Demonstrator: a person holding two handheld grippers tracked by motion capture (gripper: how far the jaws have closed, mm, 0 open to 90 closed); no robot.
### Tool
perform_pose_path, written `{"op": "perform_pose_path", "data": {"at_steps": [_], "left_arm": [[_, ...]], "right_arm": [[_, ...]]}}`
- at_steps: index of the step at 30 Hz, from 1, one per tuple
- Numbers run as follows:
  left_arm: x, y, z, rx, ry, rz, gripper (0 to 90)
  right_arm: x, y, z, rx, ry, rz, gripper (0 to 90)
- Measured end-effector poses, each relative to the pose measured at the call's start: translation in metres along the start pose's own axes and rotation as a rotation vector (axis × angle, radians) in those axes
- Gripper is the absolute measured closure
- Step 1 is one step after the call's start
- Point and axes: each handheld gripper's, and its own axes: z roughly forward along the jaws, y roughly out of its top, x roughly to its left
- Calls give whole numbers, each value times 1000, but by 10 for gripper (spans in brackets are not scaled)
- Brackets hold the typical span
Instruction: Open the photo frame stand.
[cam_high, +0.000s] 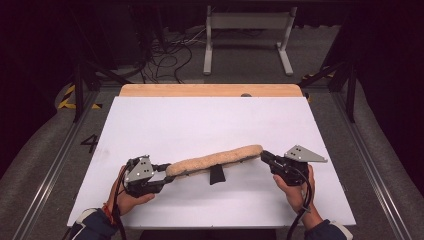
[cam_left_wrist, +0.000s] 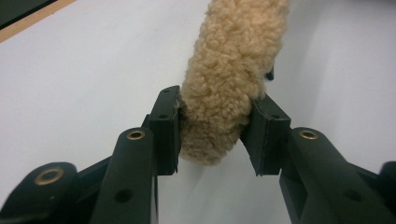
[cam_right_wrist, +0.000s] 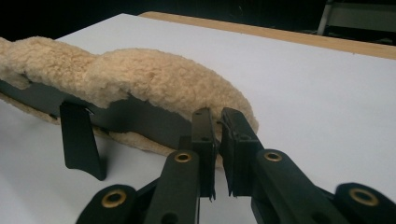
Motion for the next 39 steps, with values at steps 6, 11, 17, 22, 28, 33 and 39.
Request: {"op": "perform_pose_path", "data": {"at_steps": [6,11,17,22,28,33,39], "left_arm": [[-1,1,0,4,-10,8,610],[-2,2,0,10,-25,12,608],[-4,3,0,14,-34,16,610],[-4,3,0,17,-40,27,608],[-4,3,0,21,-42,32,610],[-4,3,0,18,-45,32,610],[-5,3,0,17,-49,27,610]], "right_arm": [[-2,5,3,1,-11,9,837],[-1,8,4,12,-31,24,836],[-1,12,6,17,-36,34,827],[-1,14,7,22,-35,21,825],[-2,15,7,37,-27,21,807],[-3,15,8,35,-22,24,796],[-4,15,9,42,-14,39,797]]}}
